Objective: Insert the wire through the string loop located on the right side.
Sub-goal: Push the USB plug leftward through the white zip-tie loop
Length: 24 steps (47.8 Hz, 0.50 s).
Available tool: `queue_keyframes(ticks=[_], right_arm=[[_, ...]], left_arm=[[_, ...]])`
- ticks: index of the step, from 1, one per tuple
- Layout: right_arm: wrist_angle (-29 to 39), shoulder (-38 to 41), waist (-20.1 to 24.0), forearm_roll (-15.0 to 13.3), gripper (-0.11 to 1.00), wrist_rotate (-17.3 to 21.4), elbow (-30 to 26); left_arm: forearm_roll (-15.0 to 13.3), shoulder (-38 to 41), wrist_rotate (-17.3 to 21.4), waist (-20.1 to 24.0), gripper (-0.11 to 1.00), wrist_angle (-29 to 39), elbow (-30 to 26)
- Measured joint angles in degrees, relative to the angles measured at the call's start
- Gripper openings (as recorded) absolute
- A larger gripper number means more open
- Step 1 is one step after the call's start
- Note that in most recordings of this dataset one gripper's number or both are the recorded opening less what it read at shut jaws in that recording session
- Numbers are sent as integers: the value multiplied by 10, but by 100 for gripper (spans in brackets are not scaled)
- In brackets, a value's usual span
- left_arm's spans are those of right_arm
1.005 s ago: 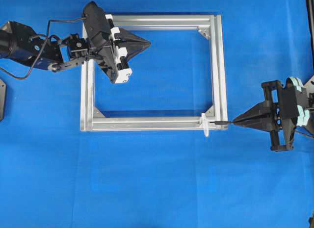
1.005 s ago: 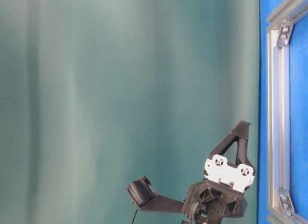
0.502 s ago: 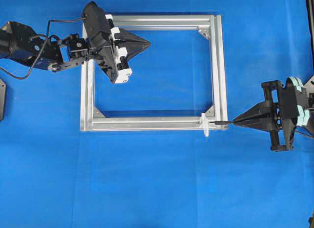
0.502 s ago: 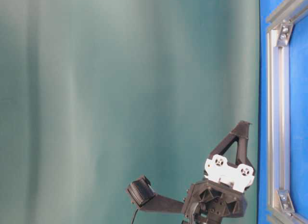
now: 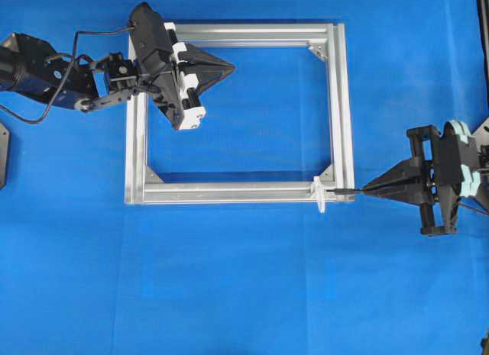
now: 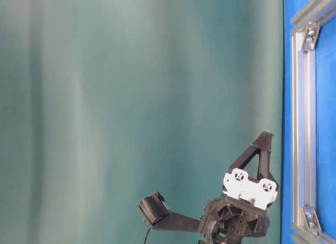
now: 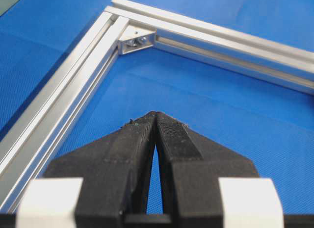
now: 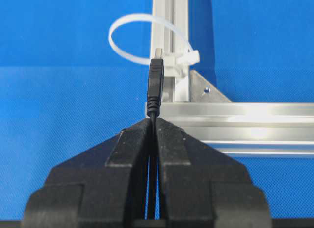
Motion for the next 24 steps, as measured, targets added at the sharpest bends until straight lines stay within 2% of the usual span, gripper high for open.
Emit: queue_keyframes(ticks=[24], right_arm=[[0,16,0,-1,-3,0,-7]], left_arm=[[0,-1,0,0,0,0,-1]])
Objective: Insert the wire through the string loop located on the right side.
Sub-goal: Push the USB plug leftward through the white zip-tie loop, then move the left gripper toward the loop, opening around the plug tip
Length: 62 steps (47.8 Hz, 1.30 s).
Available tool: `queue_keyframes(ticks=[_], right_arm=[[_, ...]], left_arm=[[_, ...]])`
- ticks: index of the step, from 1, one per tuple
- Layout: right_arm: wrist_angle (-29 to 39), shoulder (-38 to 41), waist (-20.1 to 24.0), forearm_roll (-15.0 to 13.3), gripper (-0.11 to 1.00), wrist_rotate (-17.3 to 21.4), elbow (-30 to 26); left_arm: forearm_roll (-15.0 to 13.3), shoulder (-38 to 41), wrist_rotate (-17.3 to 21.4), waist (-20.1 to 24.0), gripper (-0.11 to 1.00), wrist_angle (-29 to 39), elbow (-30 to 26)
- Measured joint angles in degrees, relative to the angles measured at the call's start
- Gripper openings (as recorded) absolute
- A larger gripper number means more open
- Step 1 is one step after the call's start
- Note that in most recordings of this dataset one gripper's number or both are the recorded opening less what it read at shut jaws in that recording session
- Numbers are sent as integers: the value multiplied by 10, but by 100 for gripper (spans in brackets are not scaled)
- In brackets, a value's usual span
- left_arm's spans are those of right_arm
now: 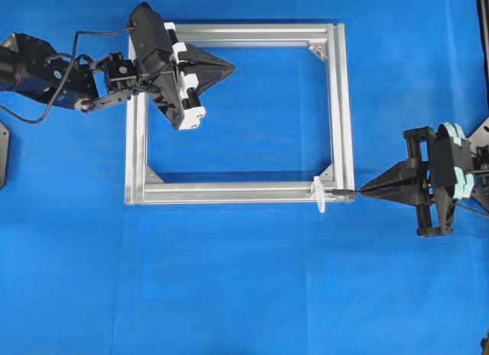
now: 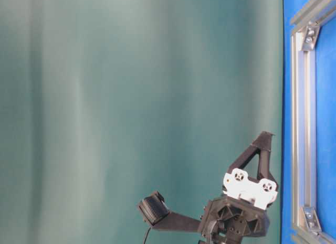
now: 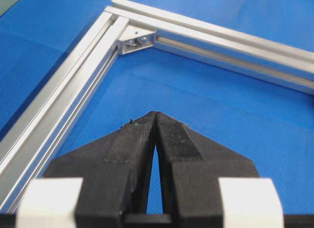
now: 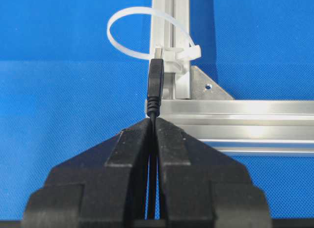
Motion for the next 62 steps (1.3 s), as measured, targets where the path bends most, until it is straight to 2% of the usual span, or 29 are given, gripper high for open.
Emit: queue_keyframes(ticks=[27,35,48,62], right_arm=[[-15,7,0,1,-3,0,-4],[-23,41,1,1,-3,0,-26],[-45,122,0,1,-3,-4,-96],[-53,149,0,0,-3,-6,-122]], left_arm=[[0,1,0,0,0,0,0],[0,1,0,0,0,0,0],[1,1,0,0,0,0,0],[1,1,-1,-2,0,0,0]])
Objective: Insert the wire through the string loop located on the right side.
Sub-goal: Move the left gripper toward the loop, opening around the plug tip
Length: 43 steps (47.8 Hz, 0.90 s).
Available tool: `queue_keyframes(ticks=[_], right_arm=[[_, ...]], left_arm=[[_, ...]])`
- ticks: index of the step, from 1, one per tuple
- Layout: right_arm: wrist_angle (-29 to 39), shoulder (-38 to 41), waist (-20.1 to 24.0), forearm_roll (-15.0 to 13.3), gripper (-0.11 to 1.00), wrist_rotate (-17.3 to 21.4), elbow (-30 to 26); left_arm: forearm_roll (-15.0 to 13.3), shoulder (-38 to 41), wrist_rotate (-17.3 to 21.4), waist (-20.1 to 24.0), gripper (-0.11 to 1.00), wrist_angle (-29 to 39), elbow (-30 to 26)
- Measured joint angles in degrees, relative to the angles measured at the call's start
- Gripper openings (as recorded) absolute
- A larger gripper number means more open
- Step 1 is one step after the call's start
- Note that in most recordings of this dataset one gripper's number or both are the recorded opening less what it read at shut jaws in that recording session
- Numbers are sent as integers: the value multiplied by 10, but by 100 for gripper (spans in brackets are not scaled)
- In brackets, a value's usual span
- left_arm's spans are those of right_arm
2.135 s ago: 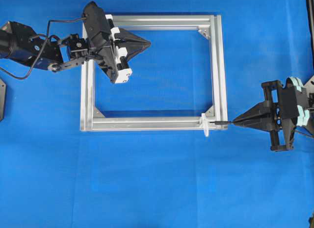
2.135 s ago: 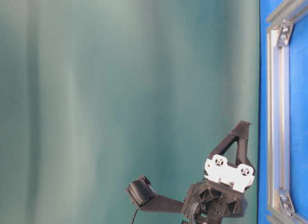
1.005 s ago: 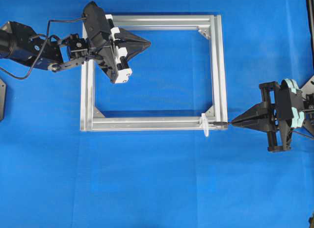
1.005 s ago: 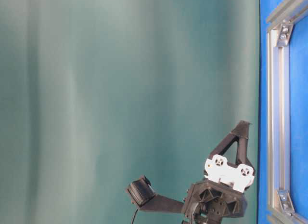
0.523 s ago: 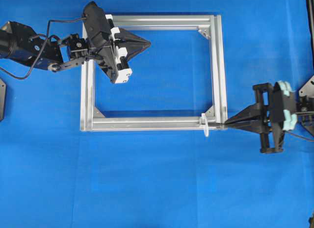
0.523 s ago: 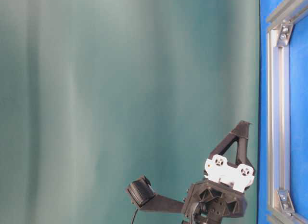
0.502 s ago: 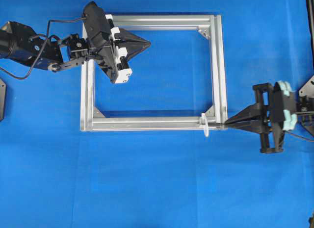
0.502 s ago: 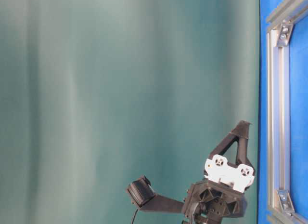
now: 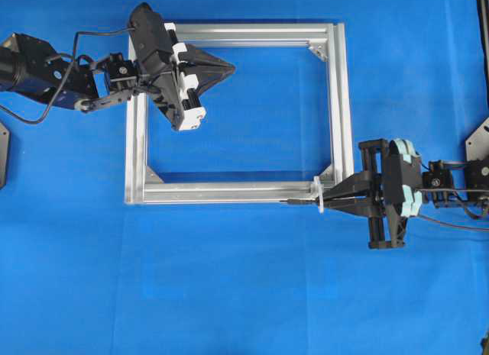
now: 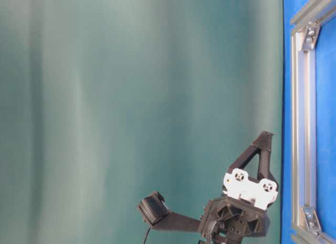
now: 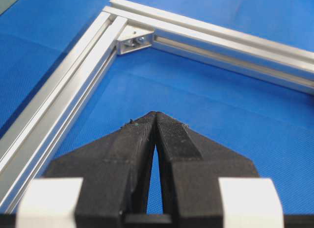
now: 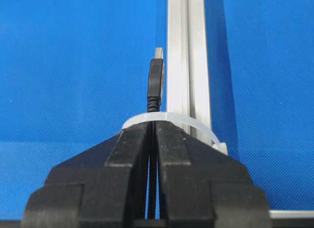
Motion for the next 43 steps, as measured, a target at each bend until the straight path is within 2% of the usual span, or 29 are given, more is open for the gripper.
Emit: queue_keyframes(ticks=[25,31,43], right_arm=[[0,2,-1,1,-3,1,0],[0,1,-1,1,-3,0,0],[0,1,-1,0,-3,0,0]], left_arm=[[0,0,1,-17,0,0,3],[0,-1,0,-51,0,0,12],[0,-4,-1,-155,0,0,27]])
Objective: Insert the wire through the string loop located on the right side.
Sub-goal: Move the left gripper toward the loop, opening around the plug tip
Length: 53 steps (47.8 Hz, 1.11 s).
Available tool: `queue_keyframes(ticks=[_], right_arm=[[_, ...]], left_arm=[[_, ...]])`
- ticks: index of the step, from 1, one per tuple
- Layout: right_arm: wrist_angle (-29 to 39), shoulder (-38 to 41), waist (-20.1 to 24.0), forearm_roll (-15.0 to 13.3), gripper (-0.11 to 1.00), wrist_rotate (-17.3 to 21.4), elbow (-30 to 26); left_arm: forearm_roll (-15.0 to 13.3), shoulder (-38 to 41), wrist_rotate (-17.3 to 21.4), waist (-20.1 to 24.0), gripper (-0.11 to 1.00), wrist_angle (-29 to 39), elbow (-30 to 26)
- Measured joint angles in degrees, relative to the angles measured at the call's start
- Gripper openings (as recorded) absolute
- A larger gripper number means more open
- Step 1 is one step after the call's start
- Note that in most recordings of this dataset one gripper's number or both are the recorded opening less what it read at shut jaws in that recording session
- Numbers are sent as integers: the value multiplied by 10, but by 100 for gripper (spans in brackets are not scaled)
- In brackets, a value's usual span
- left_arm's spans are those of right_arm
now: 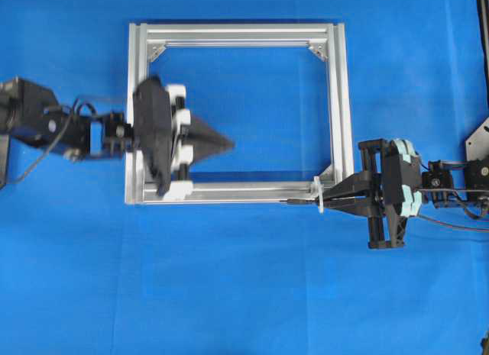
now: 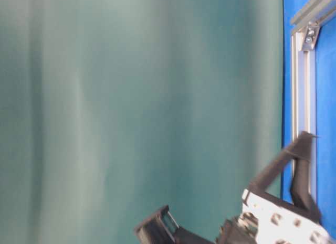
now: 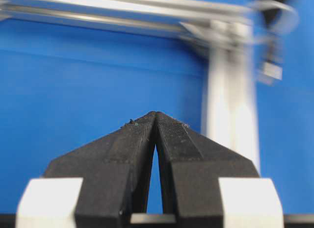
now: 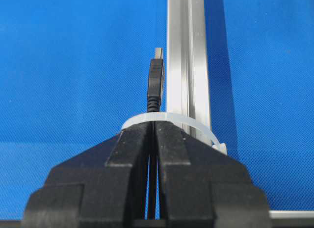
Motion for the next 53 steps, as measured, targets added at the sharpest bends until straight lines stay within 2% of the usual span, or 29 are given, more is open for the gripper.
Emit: queue_keyframes(ticks=[9,18,31,39,53], right_arm=[[0,0,0,1,-3,0,0],[0,0,0,1,-3,0,-1],[0,0,1,1,-3,0,0],[0,0,0,0,-3,0,0],[0,0,0,0,-3,0,0]], left_arm=[[1,0,-1,-83,0,0,4],[1,0,-2,-111,0,1,4],[1,0,-2,-112,0,5,-14],[1,17,4,-109,0,38,-62],[2,63,11,-81,0,140,-167]])
